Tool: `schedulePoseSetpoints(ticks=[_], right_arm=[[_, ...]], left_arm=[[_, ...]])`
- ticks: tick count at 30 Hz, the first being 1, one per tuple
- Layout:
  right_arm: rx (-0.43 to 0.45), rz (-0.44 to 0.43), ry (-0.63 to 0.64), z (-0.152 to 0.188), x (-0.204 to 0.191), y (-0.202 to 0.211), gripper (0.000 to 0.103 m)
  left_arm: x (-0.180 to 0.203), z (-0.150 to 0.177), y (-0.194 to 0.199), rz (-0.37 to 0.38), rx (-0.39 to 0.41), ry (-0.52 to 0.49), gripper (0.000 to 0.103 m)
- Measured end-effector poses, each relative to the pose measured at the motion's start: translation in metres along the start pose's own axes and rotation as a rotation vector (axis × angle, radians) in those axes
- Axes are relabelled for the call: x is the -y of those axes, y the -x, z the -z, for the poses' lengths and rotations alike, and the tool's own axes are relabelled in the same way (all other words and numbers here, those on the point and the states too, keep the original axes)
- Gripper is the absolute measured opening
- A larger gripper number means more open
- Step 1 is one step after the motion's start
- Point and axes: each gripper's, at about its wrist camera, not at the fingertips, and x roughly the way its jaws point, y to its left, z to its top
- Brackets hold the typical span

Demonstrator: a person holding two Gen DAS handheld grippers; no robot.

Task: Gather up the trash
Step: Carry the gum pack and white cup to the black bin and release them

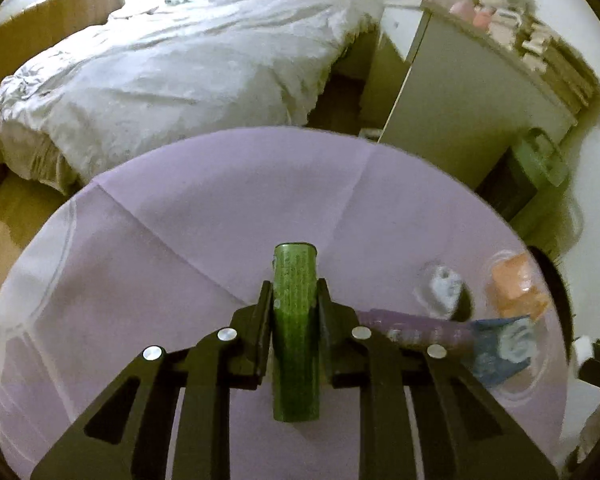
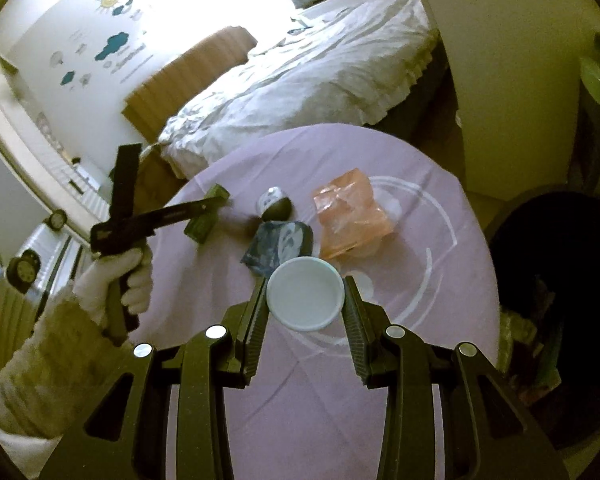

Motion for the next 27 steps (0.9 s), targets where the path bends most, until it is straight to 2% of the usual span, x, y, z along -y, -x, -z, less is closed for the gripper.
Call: schedulePoseSetpoints(ticks=[3, 8, 14, 20, 27], right_arm=[[0.019, 0.001, -0.02, -0.004, 0.008, 0.002, 0.037], [0.068, 0.019, -0.085, -0.008, 0.035, 0.018, 0.037], [0.137, 0.105, -0.157, -0.008, 0.08, 0.049, 0.037], [0.154, 0.206, -0.252, 0.001, 0.134, 0.064, 0.037], [0.136, 0.25, -0.322, 0.015, 0.172, 0.06, 0.037]], left_arm=[[0.02, 0.001, 0.02, 0.043, 0.046, -0.007, 0.021], [0.083, -0.002, 0.048, 0.182, 0.096, -0.088, 0.021], [0.174, -0.001, 0.046, 0.4, 0.061, -0.175, 0.021], [0.244, 0.016, 0.011, 0.475, -0.023, -0.247, 0.021], [0.29, 0.036, -0.017, 0.491, -0.105, -0.301, 0.021]])
